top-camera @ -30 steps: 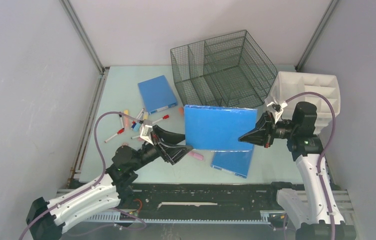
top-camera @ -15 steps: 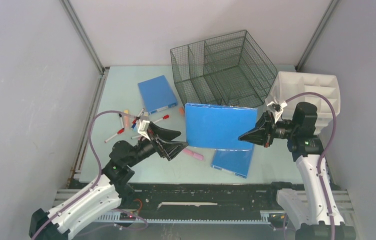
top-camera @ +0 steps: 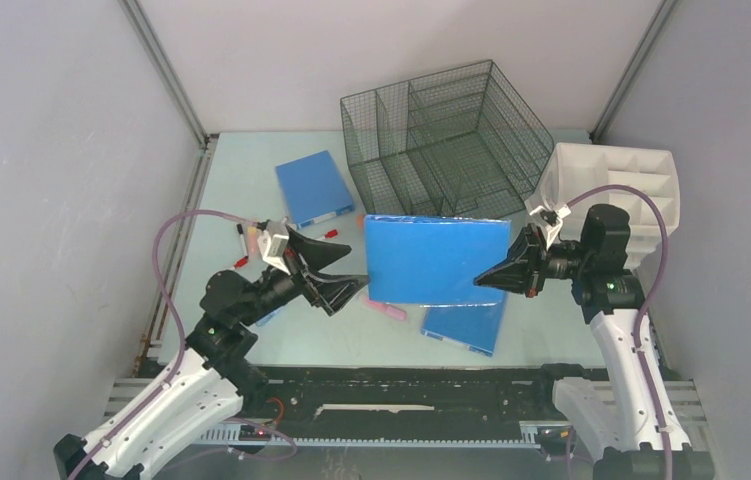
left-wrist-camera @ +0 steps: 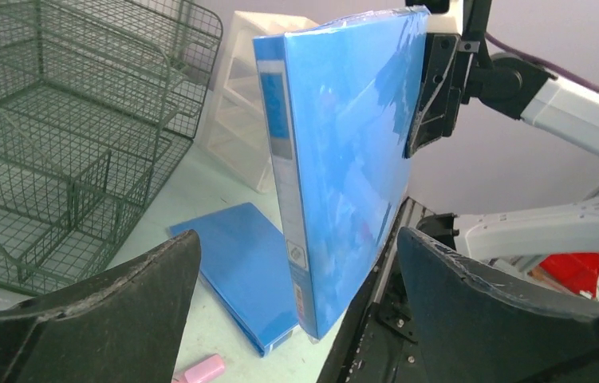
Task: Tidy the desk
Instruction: Pick up the folder from the center of the board.
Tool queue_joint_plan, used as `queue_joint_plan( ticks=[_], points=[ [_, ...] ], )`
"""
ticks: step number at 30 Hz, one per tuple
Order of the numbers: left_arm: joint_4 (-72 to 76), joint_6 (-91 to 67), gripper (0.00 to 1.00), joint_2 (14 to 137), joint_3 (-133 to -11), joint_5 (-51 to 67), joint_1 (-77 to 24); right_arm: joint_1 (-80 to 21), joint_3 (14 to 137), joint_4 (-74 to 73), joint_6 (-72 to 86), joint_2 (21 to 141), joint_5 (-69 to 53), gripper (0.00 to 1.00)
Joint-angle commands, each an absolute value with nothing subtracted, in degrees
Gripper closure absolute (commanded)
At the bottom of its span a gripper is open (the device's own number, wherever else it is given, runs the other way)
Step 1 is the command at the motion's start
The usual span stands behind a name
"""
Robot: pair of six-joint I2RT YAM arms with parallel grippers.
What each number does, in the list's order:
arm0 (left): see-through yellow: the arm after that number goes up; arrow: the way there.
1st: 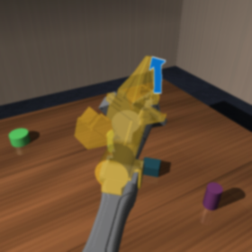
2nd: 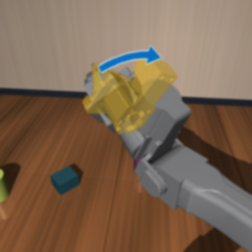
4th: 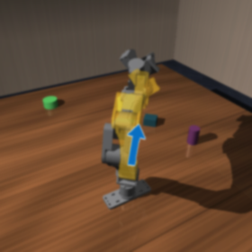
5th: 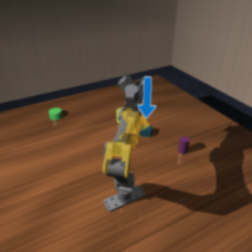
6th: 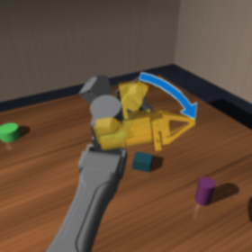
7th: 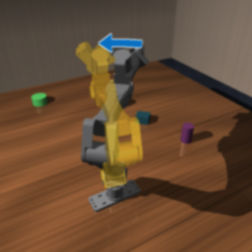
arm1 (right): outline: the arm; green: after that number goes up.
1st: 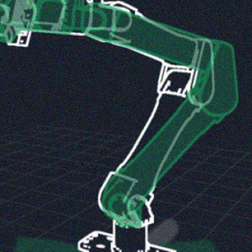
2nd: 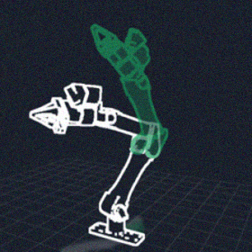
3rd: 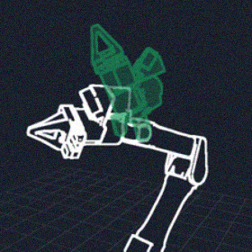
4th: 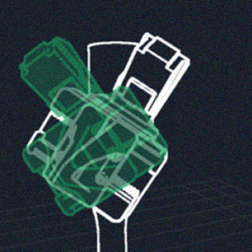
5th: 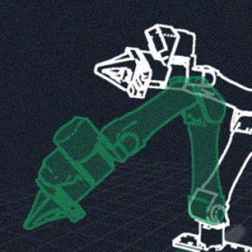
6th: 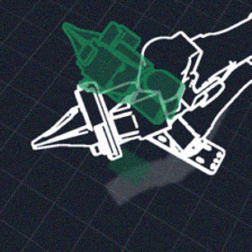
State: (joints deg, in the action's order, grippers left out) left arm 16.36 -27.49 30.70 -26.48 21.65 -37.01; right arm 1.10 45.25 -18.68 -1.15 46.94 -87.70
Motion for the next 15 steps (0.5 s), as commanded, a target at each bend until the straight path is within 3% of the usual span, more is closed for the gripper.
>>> queue_joint_plan(
  ticks=[1, 15],
  points=[
    [15.2, -24.3, 0.00, 34.9, -30.9, 28.4, -35.5, 0.4, 45.5, -18.4, -2.5, 46.5, -90.6, 1.00],
    [20.4, -28.3, 0.00, 52.9, -41.5, 44.9, -32.6, -1.7, 45.4, -20.3, -5.0, 46.4, -91.2, 1.00]
  ],
)
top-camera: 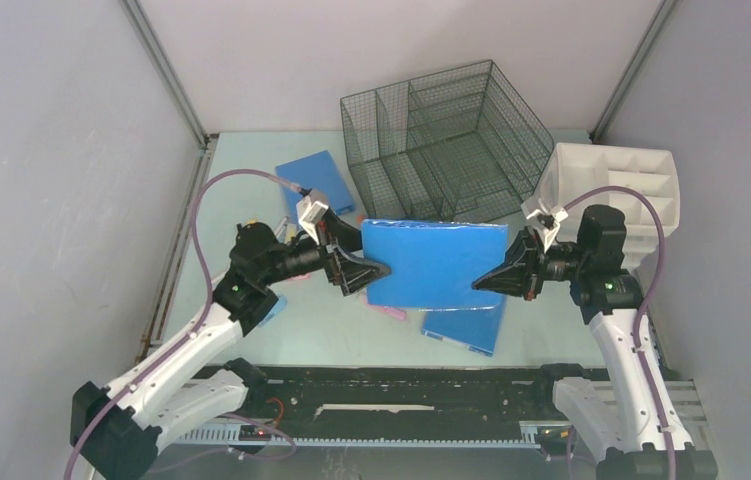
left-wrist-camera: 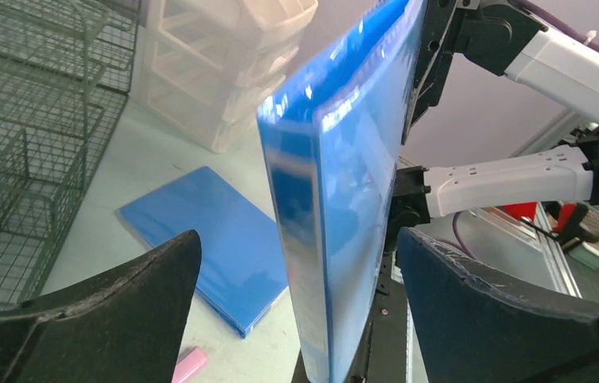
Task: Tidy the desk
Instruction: Pick up the folder from the center of the board.
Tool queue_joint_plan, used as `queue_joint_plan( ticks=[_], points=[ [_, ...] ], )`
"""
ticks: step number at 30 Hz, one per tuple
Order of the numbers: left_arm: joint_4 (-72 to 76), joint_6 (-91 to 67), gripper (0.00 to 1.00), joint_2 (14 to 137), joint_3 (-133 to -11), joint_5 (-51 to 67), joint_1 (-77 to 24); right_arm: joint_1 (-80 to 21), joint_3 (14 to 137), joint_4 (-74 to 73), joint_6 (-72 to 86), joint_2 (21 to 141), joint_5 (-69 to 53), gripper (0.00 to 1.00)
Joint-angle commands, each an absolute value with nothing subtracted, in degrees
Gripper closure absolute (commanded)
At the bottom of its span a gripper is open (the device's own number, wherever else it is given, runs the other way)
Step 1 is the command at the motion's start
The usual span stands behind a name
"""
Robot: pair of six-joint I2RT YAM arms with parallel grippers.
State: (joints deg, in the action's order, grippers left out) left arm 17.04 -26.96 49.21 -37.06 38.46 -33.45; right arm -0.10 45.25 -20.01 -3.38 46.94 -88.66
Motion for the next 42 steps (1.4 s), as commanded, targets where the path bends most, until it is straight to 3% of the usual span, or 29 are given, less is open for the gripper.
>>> queue_joint_plan(
  ticks=[1, 4, 10, 13, 17, 19, 23, 27, 31, 33, 35, 42],
  points=[
    [21.6, -29.0, 0.00, 54.0, -42.2, 46.5, -32.5, -1.9, 45.4, -20.3, -5.1, 46.5, -91.2, 1.00],
    [23.7, -30.7, 0.04, 56.9, -44.8, 50.7, -32.4, -2.2, 45.5, -20.6, -5.4, 46.5, -90.9, 1.00],
    [23.5, -31.4, 0.21, 59.9, -47.3, 55.7, -32.4, -2.5, 45.4, -20.7, -5.6, 46.4, -90.7, 1.00],
    [23.5, -31.3, 0.37, 59.9, -47.0, 56.3, -32.4, -2.5, 45.4, -20.7, -5.7, 46.5, -90.6, 1.00],
    [23.1, -30.8, 0.70, 59.9, -47.2, 57.5, -32.4, -2.6, 45.4, -20.9, -5.9, 46.4, -90.3, 1.00],
    [23.0, -30.3, 0.97, 60.1, -47.8, 58.7, -32.4, -2.7, 45.4, -21.0, -6.0, 46.6, -90.1, 1.00],
    [22.2, -30.8, 1.00, 59.1, -48.0, 57.2, -32.4, -2.7, 45.4, -21.4, -6.1, 46.5, -88.9, 1.00],
    [18.8, -29.0, 1.00, 54.7, -46.5, 50.7, -32.4, -2.8, 45.4, -22.5, -7.0, 46.5, -86.5, 0.69],
    [14.9, -27.4, 1.00, 49.2, -44.3, 42.9, -32.4, -2.8, 45.5, -22.7, -6.8, 46.2, -85.1, 0.19],
    [12.4, -26.5, 1.00, 46.1, -42.9, 37.6, -32.2, -2.8, 46.2, -24.4, -8.2, 45.8, -82.8, 0.06],
    [9.2, -25.6, 1.00, 42.1, -41.6, 30.3, -32.0, -2.5, 47.3, -28.3, -10.9, 45.6, -79.4, 0.01],
    [6.0, -24.2, 1.00, 28.6, -36.3, 8.0, -31.8, -0.8, 48.8, -31.0, -12.6, 44.6, -69.2, 0.00]
  ],
)
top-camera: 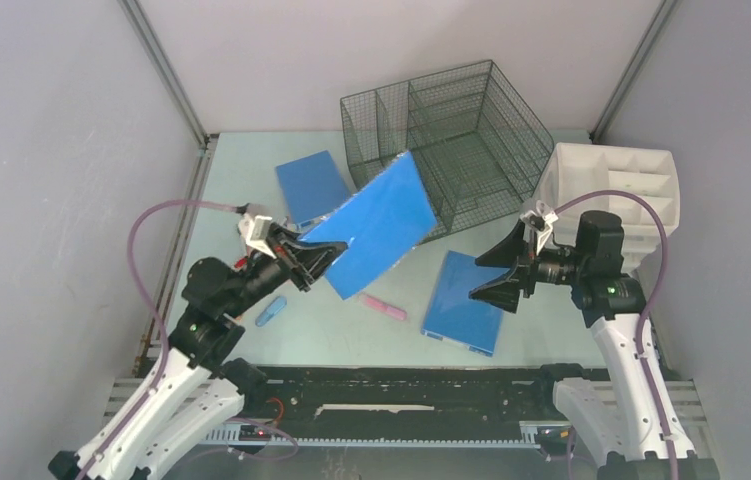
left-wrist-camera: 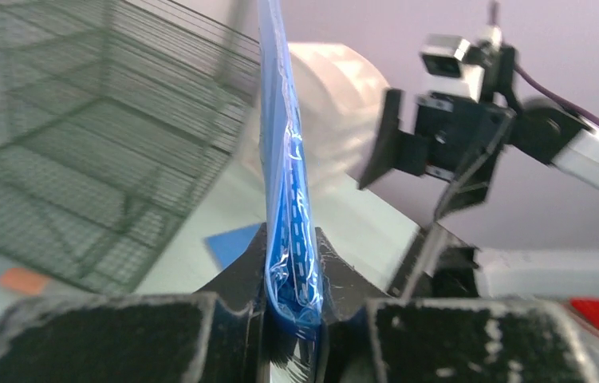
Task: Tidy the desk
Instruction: Pick up the folder from the center of the board, then place the folder in the storage box.
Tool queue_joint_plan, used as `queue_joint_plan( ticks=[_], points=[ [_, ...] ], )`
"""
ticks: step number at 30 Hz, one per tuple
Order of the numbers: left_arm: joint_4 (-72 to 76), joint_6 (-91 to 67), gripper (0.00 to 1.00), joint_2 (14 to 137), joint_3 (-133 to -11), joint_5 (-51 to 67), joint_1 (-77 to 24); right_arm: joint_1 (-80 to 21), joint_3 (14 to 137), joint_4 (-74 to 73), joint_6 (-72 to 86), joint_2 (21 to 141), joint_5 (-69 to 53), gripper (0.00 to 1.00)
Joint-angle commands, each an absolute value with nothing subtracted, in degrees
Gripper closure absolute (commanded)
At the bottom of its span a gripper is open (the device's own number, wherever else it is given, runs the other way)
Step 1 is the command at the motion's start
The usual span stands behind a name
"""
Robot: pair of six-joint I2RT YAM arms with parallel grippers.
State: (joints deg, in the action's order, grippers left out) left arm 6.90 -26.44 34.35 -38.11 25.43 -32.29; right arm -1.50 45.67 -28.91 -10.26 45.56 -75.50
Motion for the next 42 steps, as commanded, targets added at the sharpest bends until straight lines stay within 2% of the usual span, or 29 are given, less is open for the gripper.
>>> queue_joint_plan(
  ticks=[1, 5, 11, 22, 30, 42],
  points=[
    [6.1, -24.2, 1.00, 27.4, -35.6, 5.3, -31.8, -0.7, 48.9, -31.2, -12.8, 44.6, -68.7, 0.00],
    [6.7, -25.2, 1.00, 27.0, -34.8, -1.2, -31.8, -0.5, 49.4, -32.0, -13.6, 44.4, -66.2, 0.00],
    [5.9, -26.9, 1.00, 36.0, -39.5, -8.5, -32.9, -0.5, 49.7, -32.5, -14.1, 44.2, -63.9, 0.00],
    [10.7, -18.4, 1.00, 53.1, -48.5, -27.5, -45.6, -0.8, 49.7, -32.6, -14.6, 43.6, -62.0, 0.00],
    [17.6, -16.5, 1.00, 62.1, -54.0, -30.2, -47.9, -1.2, 49.7, -32.8, -15.0, 43.1, -61.5, 0.00],
    [22.4, -11.6, 1.00, 83.5, -71.3, -39.2, -48.6, -1.7, 49.7, -32.9, -15.2, 42.5, -60.7, 0.00]
  ],
)
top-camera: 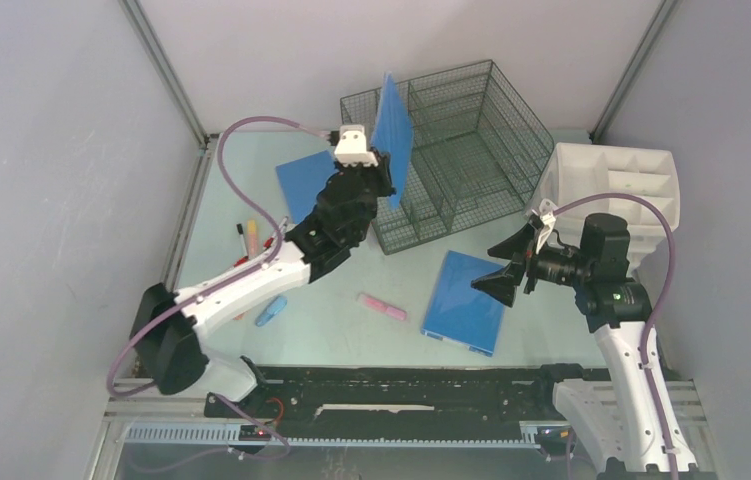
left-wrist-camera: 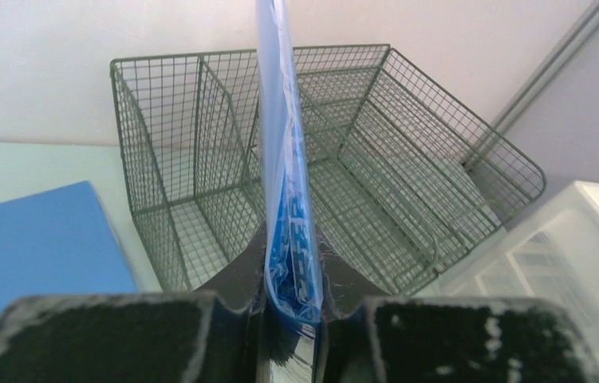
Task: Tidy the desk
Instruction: Place the folder in the storage box.
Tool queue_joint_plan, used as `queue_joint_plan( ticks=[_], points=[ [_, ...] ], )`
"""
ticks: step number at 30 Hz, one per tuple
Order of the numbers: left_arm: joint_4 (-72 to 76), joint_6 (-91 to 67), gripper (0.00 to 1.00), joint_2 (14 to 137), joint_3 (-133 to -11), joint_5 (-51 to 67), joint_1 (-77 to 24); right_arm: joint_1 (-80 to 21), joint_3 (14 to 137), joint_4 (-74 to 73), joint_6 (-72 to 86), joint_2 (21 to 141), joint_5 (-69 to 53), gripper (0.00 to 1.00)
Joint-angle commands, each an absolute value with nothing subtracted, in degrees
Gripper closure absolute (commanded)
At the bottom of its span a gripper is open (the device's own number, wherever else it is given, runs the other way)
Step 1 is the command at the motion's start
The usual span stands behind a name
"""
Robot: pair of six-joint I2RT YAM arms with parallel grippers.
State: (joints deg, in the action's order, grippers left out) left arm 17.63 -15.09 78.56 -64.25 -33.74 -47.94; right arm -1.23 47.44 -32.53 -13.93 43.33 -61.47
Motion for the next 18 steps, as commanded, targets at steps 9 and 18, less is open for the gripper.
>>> queue_joint_plan(
  ticks=[9, 18],
  points=[
    [22.1, -6.9, 1.00, 100.1, -87.7, -52.5, -49.8, -2.4, 49.6, -32.9, -15.5, 42.3, -59.9, 0.00],
    [20.6, -4.8, 1.00, 113.1, -98.1, -56.9, -50.4, -2.9, 49.8, -33.2, -15.9, 42.0, -59.2, 0.00]
  ],
)
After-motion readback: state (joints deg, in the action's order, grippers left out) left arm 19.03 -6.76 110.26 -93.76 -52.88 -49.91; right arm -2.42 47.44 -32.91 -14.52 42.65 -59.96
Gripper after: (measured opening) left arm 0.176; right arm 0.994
